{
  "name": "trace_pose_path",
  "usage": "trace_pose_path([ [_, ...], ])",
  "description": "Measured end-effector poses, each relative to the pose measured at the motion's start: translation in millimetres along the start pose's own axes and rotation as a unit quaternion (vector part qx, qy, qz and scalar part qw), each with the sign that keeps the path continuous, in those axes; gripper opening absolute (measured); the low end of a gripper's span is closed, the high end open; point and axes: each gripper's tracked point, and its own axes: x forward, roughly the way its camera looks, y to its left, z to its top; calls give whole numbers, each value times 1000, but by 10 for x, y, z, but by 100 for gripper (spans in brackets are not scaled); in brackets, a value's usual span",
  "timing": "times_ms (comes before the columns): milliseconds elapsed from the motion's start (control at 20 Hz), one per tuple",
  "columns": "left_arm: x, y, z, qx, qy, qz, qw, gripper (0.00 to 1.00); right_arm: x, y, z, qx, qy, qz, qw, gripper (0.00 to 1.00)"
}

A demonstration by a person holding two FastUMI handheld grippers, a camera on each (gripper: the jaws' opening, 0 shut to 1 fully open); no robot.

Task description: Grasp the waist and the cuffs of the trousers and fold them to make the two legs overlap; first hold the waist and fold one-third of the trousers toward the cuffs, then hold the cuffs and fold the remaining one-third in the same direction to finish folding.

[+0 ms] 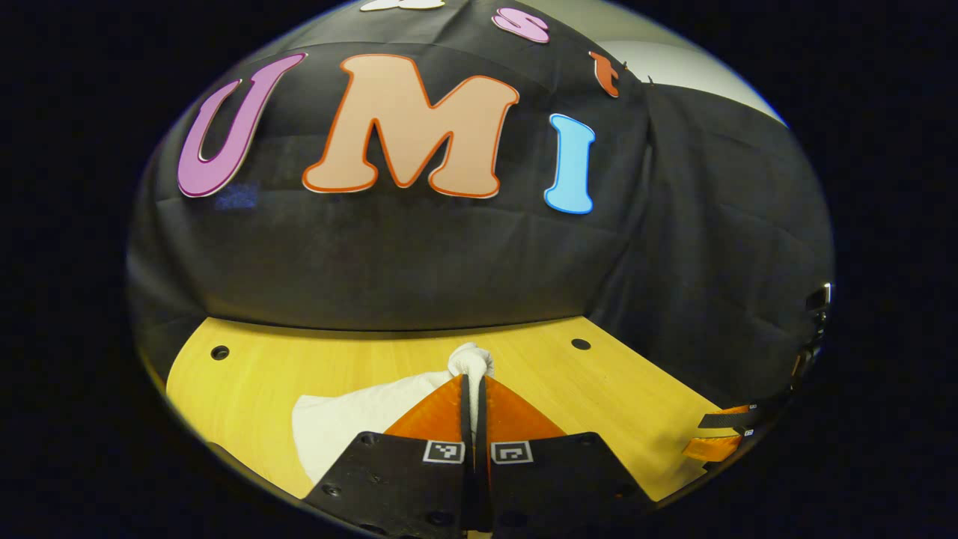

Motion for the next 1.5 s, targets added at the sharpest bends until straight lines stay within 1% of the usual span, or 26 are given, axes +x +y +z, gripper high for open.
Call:
trace_pose_path([
  [150, 67, -240, -220, 6, 16, -14, 1000, 0, -32, -67, 13, 0, -1, 1, 1000, 97],
  [300, 103, -429, -603, 14, 51, -30, 998, 0, -23, -75, 24, -4, -1, 8, 1000, 97],
  [350, 75, -463, -718, 17, 61, -33, 997, 0, -22, -66, 46, -7, -2, 11, 1000, 92],
  [400, 15, -498, -819, 20, 67, -35, 997, 0, -11, -39, 74, -10, -4, 16, 1000, 97],
  [450, -41, -551, -859, 20, 68, -42, 997, 2, 7, -1, 107, -14, -5, 21, 1000, 97],
  [550, -72, -600, -897, 17, 67, -46, 997, 10, 37, 103, 186, -20, -10, 36, 999, 97],
  [650, -306, -612, -907, 21, 74, -43, 996, 43, 67, 234, 248, -41, -12, 50, 998, 96],
  [700, -384, -598, -826, 25, 64, -43, 997, 54, 74, 318, 314, -52, -19, 57, 997, 96],
  [750, -468, -557, -721, 31, 48, -37, 998, 59, 69, 422, 393, -63, -29, 63, 996, 96],
  [900, -729, -225, -359, 44, 1, -3, 999, 97, 27, 780, 712, -90, -72, 68, 991, 96],
  [1000, -971, 91, -53, 46, -32, 28, 998, 96, -57, 1081, 997, -98, -117, 70, 986, 96],
  [1100, -1265, 459, 255, 59, -65, 68, 994, 96, -143, 1345, 1238, -106, -163, 62, 979, 97],
  [1150, -1415, 637, 380, 69, -78, 86, 991, 96, -200, 1478, 1359, -103, -185, 59, 975, 92],
  [1200, -1540, 785, 482, 79, -90, 102, 988, 96, -256, 1621, 1474, -97, -204, 58, 973, 96],
  [1250, -1660, 920, 568, 84, -96, 113, 985, 96, -310, 1732, 1546, -88, -217, 54, 971, 92],
  [1300, -1748, 1001, 641, 87, -103, 117, 984, 96, -361, 1838, 1634, -78, -232, 55, 968, 96],
  [1400, -1880, 1137, 809, 91, -130, 124, 980, 96, -465, 1963, 1882, -59, -273, 49, 959, 98],
  [1450, -1930, 1194, 841, 92, -132, 132, 978, 96, -486, 1972, 1949, -51, -286, 42, 956, 98],
  [1500, -1975, 1230, 845, 92, -130, 141, 977, 96, -524, 2023, 1979, -46, -287, 48, 956, 97],
])
